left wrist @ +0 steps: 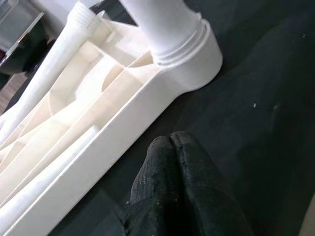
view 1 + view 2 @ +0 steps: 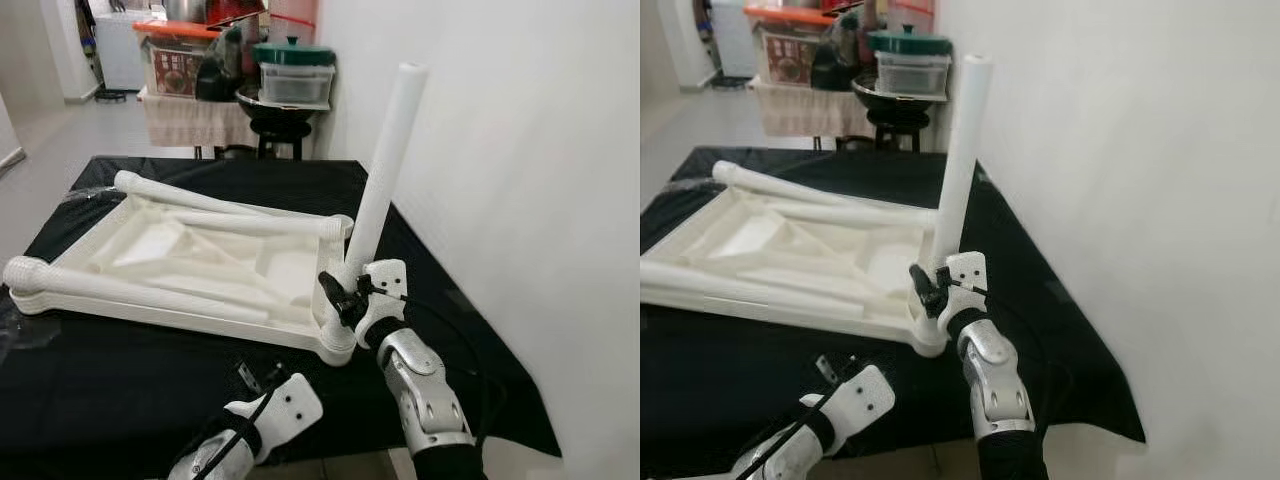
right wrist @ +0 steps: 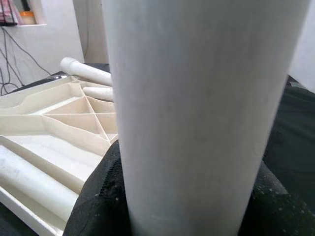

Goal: Building children table

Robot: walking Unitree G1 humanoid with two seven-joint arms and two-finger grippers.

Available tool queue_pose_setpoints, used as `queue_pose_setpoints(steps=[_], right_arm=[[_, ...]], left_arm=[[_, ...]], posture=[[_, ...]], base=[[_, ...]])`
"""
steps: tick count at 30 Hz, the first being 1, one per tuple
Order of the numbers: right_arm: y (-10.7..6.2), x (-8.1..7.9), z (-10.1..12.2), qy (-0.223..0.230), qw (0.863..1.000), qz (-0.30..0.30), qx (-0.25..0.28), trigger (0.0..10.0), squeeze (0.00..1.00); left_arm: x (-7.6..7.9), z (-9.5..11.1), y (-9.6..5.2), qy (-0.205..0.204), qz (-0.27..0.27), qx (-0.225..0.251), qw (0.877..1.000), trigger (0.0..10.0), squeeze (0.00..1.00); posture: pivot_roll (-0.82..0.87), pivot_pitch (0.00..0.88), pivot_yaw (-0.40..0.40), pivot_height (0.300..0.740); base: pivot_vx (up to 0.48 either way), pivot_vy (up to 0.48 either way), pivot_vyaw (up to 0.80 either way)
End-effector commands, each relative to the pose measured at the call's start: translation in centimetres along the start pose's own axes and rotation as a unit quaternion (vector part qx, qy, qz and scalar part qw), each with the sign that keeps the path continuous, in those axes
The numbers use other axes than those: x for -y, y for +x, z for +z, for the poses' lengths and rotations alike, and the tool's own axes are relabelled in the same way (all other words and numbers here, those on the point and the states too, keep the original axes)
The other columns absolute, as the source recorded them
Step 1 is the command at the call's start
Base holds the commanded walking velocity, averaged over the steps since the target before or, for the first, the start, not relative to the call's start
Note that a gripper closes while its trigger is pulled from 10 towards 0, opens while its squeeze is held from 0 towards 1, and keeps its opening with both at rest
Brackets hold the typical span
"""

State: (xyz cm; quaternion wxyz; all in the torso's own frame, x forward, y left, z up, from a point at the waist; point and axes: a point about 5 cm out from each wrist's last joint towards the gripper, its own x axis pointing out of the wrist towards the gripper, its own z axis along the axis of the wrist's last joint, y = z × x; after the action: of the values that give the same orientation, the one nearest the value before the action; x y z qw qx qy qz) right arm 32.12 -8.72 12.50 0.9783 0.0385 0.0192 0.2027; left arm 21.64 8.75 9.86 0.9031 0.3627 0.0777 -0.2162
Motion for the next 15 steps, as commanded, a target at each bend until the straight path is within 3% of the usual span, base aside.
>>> queue_pose_setpoints(steps=[1, 3, 4, 5, 9, 11, 13, 14, 15], right_arm=[[0.2, -1.3, -3.0, 0.019, 0.997, 0.024, -0.071, 0.0, 0.00], [0.2, -1.3, -3.0, 0.019, 0.997, 0.024, -0.071, 0.0, 0.00], [0.3, -1.5, -2.9, 0.007, 0.997, 0.024, -0.078, 9.5, 0.00], [0.4, -1.9, -2.4, 0.017, 0.996, 0.037, -0.078, 10.0, 1.00], [0.6, -2.6, -1.0, 0.027, 0.995, 0.068, -0.070, 10.0, 1.00], [1.3, -2.7, 0.9, 0.018, 0.986, 0.159, -0.052, 10.0, 1.00], [1.3, -2.7, 0.9, 0.018, 0.986, 0.159, -0.052, 10.0, 1.00], [1.4, -2.7, 1.8, 0.009, 0.973, 0.228, -0.043, 10.0, 0.97], [1.0, -2.6, 2.5, -0.025, 0.945, 0.325, -0.040, 10.0, 0.00]], left_arm=[[0.2, 0.1, 0.1, 0.002, -0.005, 0.000, 1.000, 10.0, 0.00], [0.2, 0.1, 0.1, 0.002, -0.005, 0.000, 1.000, 10.0, 0.00], [0.2, 0.1, 0.2, 0.002, -0.005, -0.001, 1.000, 10.0, 0.00], [0.2, 0.1, 0.2, 0.002, -0.005, -0.001, 1.000, 10.0, 0.00], [0.1, 0.1, 0.3, 0.002, -0.005, -0.001, 1.000, 10.0, 0.00], [0.1, 0.2, 0.4, 0.002, -0.005, -0.001, 1.000, 10.0, 0.00], [0.1, 0.2, 0.4, 0.002, -0.005, -0.001, 1.000, 10.0, 0.00], [0.1, 0.2, 0.5, 0.002, -0.005, -0.001, 1.000, 10.0, 0.00], [0.1, 0.2, 0.5, 0.003, -0.005, 0.000, 1.000, 10.0, 0.00]], posture=[[0.09, 0.000, -0.122, 0.740], [0.09, 0.000, -0.122, 0.740], [0.09, 0.000, -0.122, 0.740], [0.09, 0.000, -0.119, 0.740], [0.08, 0.000, -0.116, 0.740], [0.09, 0.000, -0.113, 0.740], [0.09, 0.000, -0.113, 0.740], [0.09, 0.000, -0.112, 0.740], [0.09, 0.000, -0.112, 0.740]], base=[[0.000, 0.000, 0.00], [0.000, 0.000, 0.00], [0.000, 0.000, 0.00], [0.000, 0.000, 0.00], [0.000, 0.000, 0.00], [0.000, 0.000, 0.00], [0.000, 0.000, 0.00], [0.000, 0.000, 0.00], [0.000, 0.000, 0.00]])
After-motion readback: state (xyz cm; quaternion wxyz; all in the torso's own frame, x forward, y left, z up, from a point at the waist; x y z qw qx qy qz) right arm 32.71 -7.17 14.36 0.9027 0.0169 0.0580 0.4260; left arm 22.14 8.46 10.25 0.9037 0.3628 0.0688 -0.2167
